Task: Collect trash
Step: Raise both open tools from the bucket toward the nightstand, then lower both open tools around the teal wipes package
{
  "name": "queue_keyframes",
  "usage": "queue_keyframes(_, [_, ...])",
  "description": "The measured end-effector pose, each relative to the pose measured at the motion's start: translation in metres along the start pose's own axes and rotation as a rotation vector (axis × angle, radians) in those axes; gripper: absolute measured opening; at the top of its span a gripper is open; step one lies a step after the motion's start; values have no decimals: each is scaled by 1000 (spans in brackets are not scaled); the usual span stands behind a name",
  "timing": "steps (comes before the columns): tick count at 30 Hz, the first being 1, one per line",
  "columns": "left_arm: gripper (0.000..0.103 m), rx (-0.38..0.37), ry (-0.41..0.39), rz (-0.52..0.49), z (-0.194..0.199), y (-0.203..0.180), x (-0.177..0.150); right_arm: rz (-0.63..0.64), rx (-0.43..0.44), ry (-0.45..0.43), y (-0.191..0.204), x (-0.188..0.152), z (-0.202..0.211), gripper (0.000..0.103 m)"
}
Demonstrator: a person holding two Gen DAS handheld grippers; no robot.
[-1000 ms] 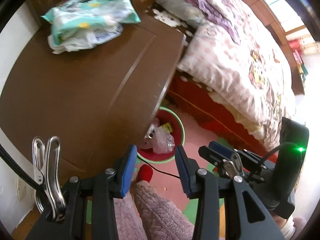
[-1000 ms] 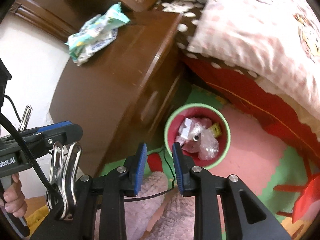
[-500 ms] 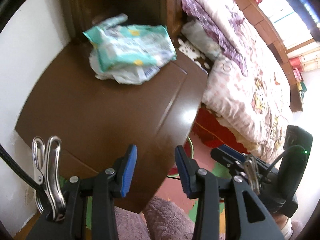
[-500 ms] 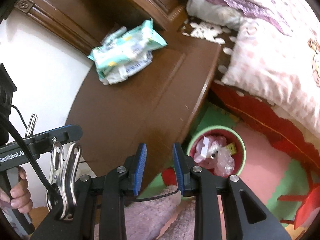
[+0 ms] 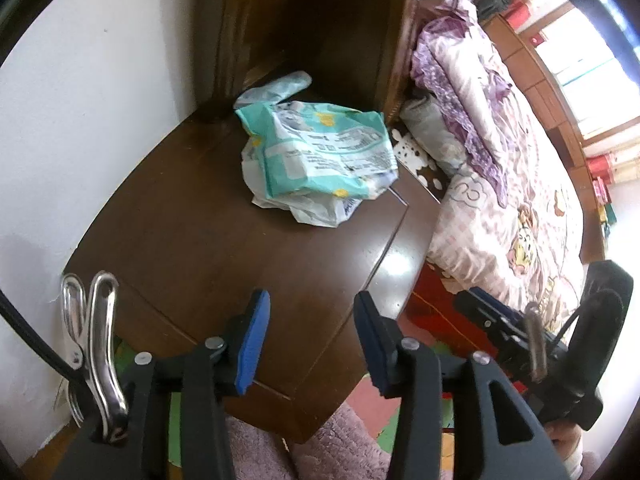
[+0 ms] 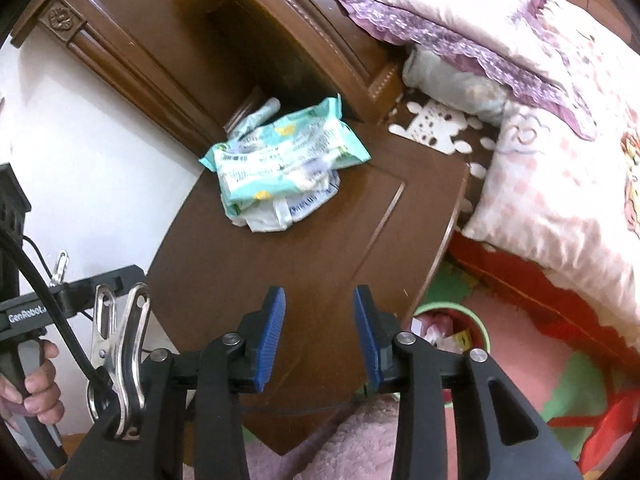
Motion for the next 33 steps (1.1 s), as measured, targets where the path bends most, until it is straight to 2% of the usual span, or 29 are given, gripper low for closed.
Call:
queue_keyframes(7, [50,17,-4,50,-14,6,18,29,32,10,5,24,-23,37])
queue_keyframes(12, [56,38,-14,101,-28,6,35,54,39,21,-1,42,-45,43])
queue_keyframes(24, [56,92,-23,219,-71,10,70,89,56,63,-18,88,-110,46])
queue_keyframes(33, [56,140,-9,254,-119,19,88,104,82,95,-20,109,-162,48])
Point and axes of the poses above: each gripper's, at about its wrist camera, not at the fingertips, and z roughly against the way its jaws point, y to its left, x to its top, the point moved 1 cm from there along -z, roughly the way its jaws point, and after that the axes turned 15 degrees about -y, right-handed, at the moved point
